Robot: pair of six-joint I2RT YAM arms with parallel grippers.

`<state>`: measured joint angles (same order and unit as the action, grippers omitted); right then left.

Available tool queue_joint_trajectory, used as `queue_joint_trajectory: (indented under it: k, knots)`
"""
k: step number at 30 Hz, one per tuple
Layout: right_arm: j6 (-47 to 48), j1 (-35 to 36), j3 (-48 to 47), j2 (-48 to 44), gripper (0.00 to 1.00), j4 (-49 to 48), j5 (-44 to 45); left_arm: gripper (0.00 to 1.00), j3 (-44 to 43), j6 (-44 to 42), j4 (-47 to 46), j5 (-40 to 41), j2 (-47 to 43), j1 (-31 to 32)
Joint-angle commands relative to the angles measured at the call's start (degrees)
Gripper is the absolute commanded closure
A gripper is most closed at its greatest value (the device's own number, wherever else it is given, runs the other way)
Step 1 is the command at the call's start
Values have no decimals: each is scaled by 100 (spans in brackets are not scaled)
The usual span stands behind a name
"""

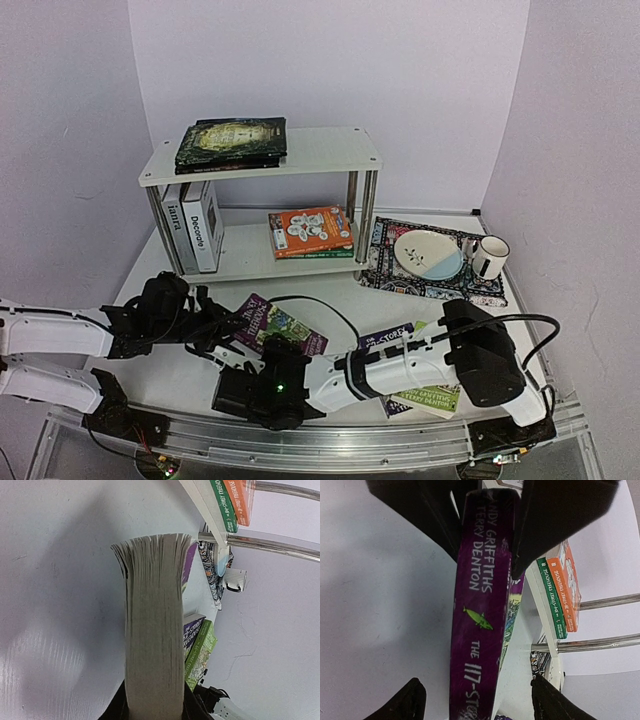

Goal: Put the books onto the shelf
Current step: Pass from the left arm to the right

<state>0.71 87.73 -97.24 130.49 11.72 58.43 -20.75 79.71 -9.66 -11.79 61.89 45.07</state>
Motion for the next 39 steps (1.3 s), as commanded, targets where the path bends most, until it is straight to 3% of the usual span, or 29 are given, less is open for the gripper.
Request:
queue_joint_trajectory:
  k: [1, 8, 10, 12, 14, 18, 22, 26, 31, 39]
  knots:
    - [268, -72, -246, 193, 31, 119, 302, 100, -1, 209, -556, -40, -232, 28]
    - [464, -106, -275, 272, 54, 12, 308, 100, 117, 319, -564, -39, -405, 37]
    - [554, -107, -256, 272, 68, -24, 361, 99, 131, 331, -564, -66, -431, 37]
    - [616, -107, -193, 212, 87, -73, 424, 92, 134, 342, -559, -44, -482, 37]
    - [686, -107, 31, 36, 96, -250, 406, 72, 210, 449, -563, 76, -624, 37]
    - [1378, -107, 1085, -811, 99, -1341, 4, 36, 335, 442, -549, 309, -1069, 31]
    - [2739, -107, 2371, -1659, 100, -2679, -311, 14, 461, 416, -450, 515, -1602, 1]
    - [3916, -197, 3066, -2207, 100, -3476, -525, 6, 278, 208, 195, 768, -2010, -7]
    - [4373, -782, 2990, -2504, 100, -3664, -712, 4, -366, -371, 1643, 1413, -2485, -7]
    - [6300, -1411, 2711, -2748, 100, -5089, -1346, 4, -574, -700, 2163, 1709, -2950, -7]
